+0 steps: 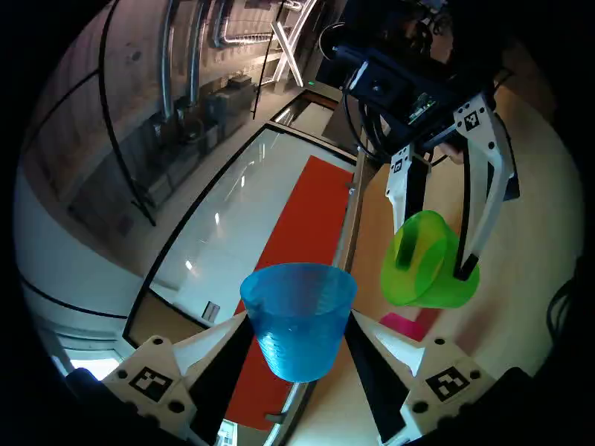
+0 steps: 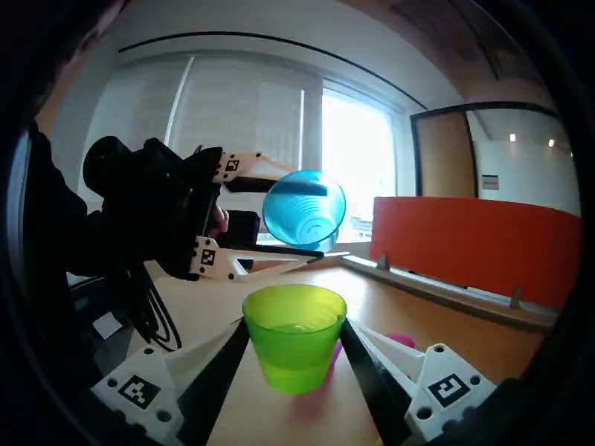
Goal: Pour water
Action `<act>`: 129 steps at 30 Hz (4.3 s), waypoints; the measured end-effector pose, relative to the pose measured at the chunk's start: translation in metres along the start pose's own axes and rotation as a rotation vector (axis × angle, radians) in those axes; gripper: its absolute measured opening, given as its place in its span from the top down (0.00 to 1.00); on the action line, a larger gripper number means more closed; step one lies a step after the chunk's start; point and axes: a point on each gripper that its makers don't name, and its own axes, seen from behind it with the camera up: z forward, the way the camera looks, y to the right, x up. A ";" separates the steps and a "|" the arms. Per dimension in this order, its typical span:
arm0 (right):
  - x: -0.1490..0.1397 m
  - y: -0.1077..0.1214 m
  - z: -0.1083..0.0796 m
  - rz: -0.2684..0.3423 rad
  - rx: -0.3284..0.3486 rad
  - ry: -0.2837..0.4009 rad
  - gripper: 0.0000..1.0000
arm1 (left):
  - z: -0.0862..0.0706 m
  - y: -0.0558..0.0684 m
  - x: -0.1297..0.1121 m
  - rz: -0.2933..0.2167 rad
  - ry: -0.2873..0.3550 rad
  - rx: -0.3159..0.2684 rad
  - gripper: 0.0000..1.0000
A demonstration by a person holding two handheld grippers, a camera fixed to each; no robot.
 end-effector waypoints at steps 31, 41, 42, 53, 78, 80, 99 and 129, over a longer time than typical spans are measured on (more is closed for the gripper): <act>0.006 0.003 -0.002 -0.005 -0.011 0.007 0.11 | 0.003 0.002 -0.036 -0.472 -0.064 -0.019 0.20; 0.006 0.004 -0.003 -0.007 -0.016 0.008 0.11 | 0.010 0.002 -0.048 -0.681 -0.087 -0.038 0.19; 0.006 0.005 -0.003 -0.007 -0.017 0.008 0.11 | 0.010 0.002 -0.048 -0.696 -0.087 -0.041 0.20; 0.007 0.006 -0.003 -0.008 -0.021 0.011 0.11 | 0.009 0.008 -0.053 -0.864 -0.086 -0.089 0.19; 0.012 0.011 -0.003 -0.004 -0.023 0.004 0.11 | 0.010 0.026 -0.071 -1.097 -0.139 -0.185 0.19; 0.011 0.011 -0.003 -0.005 -0.020 0.000 0.11 | 0.010 0.026 -0.071 -1.102 -0.140 -0.192 0.19; -0.005 0.012 -0.004 0.012 0.007 -0.075 0.11 | 0.001 0.059 -0.082 -1.096 -0.220 -0.292 0.19; -0.042 0.015 -0.011 0.041 0.032 -0.187 0.11 | -0.015 0.122 -0.090 -1.038 -0.299 -0.421 0.18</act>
